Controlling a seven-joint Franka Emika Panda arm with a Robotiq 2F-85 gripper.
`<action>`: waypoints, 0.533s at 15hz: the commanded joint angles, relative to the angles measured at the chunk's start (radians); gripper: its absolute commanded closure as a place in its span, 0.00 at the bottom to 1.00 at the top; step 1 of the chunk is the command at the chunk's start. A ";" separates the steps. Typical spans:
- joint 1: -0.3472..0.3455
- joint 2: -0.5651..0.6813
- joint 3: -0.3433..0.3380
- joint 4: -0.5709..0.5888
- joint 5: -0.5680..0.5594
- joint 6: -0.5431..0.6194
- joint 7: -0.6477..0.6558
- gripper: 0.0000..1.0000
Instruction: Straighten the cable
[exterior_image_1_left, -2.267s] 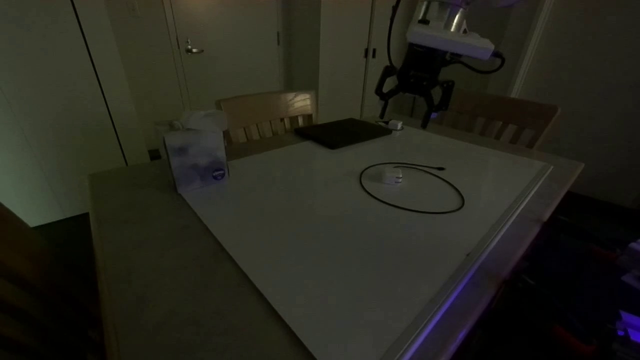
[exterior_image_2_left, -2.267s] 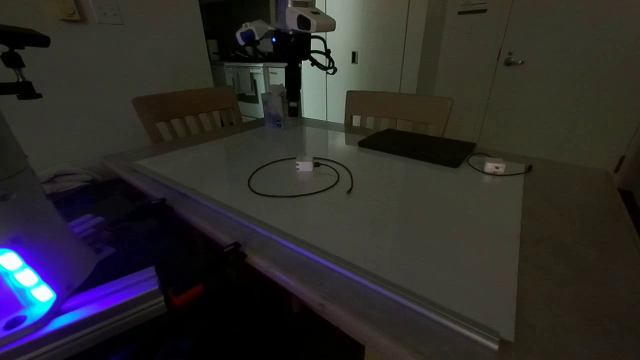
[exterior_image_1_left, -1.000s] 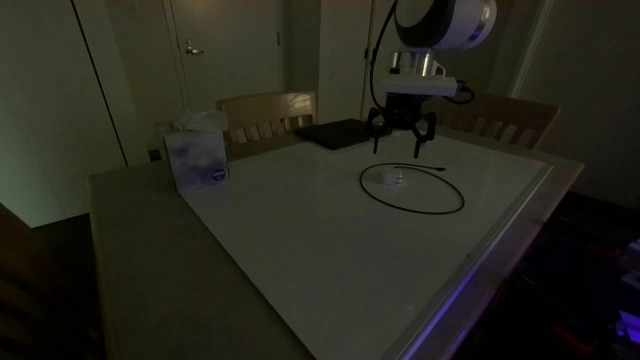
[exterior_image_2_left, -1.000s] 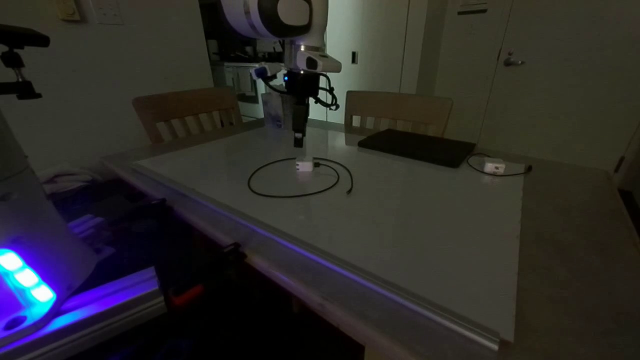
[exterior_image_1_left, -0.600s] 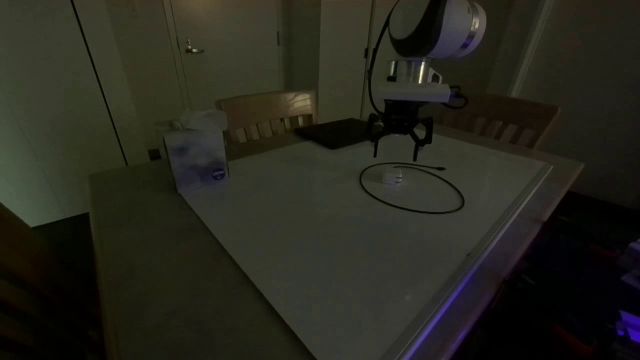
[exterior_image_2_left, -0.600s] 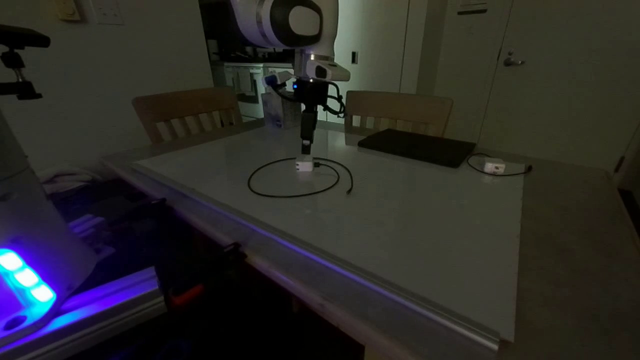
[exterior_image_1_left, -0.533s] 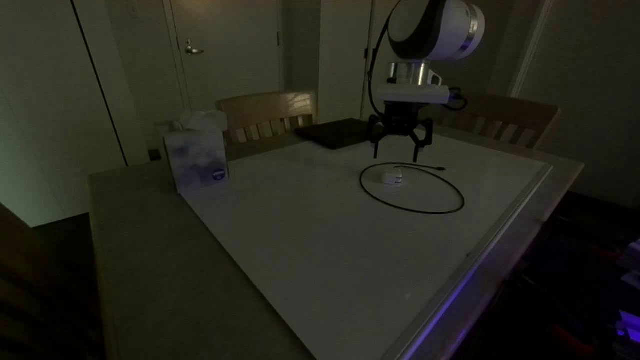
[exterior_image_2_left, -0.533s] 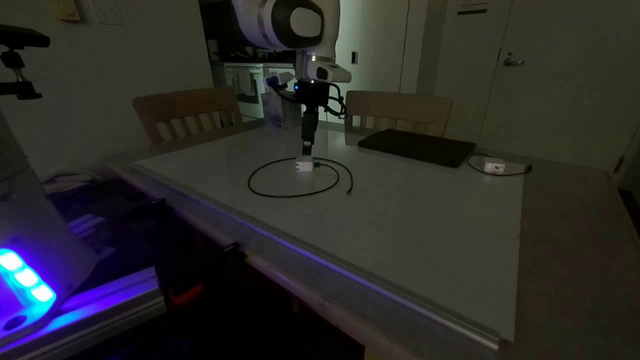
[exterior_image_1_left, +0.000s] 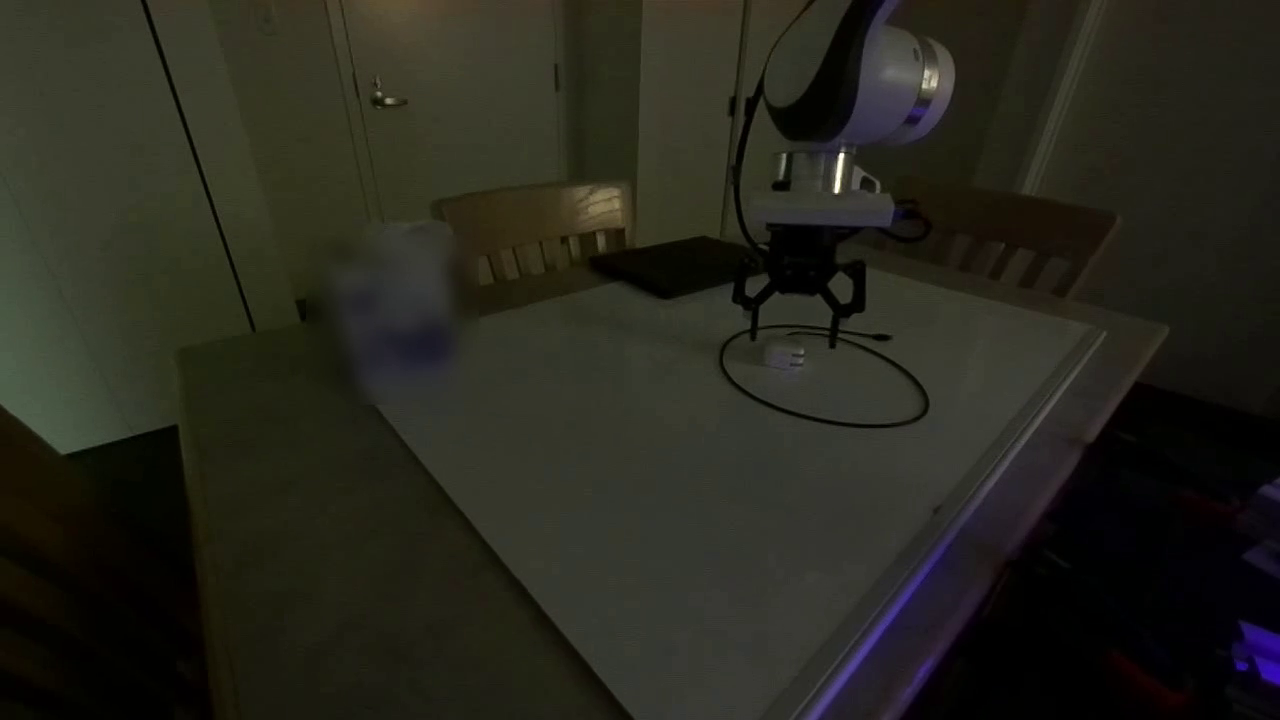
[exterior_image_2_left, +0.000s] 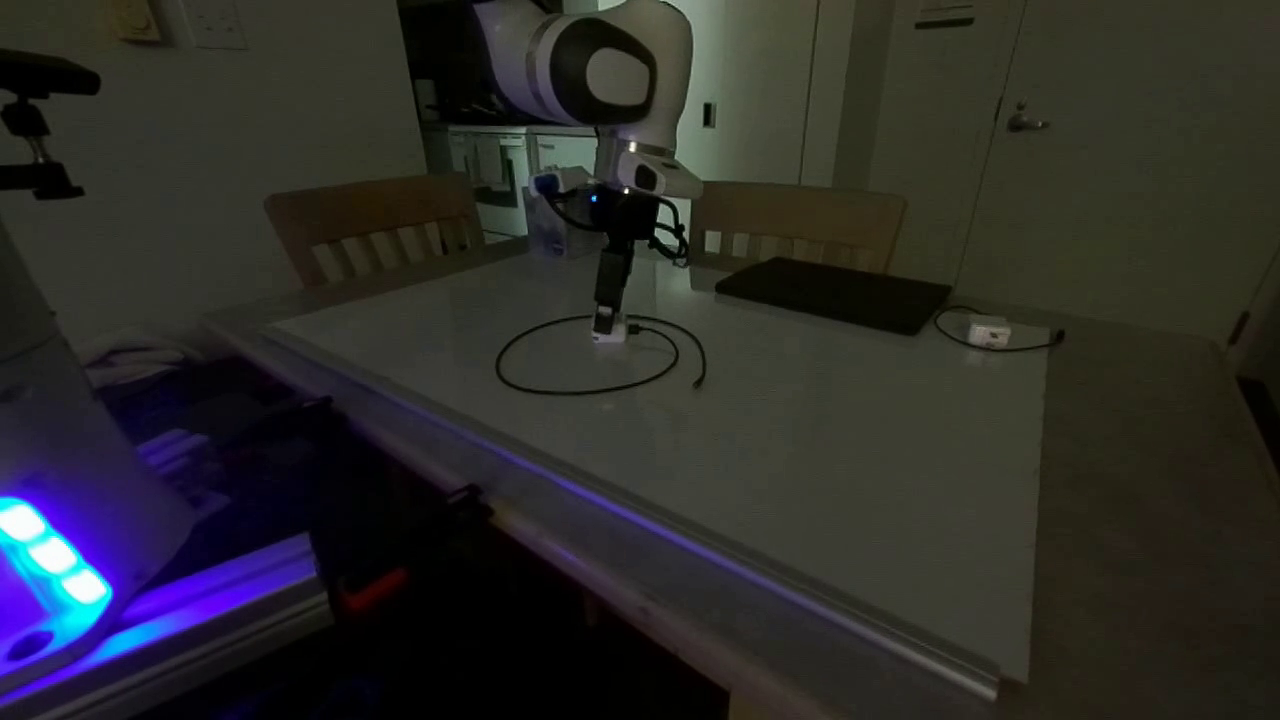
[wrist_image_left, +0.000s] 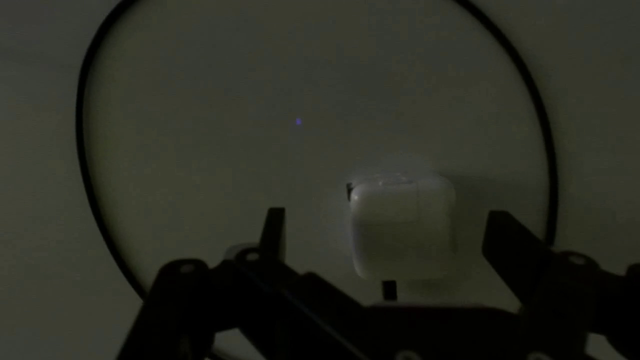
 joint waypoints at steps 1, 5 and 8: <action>-0.019 0.045 0.010 0.024 0.049 -0.023 -0.043 0.00; -0.016 0.061 0.010 0.012 0.074 -0.011 -0.056 0.25; -0.015 0.056 0.010 0.009 0.090 -0.002 -0.065 0.40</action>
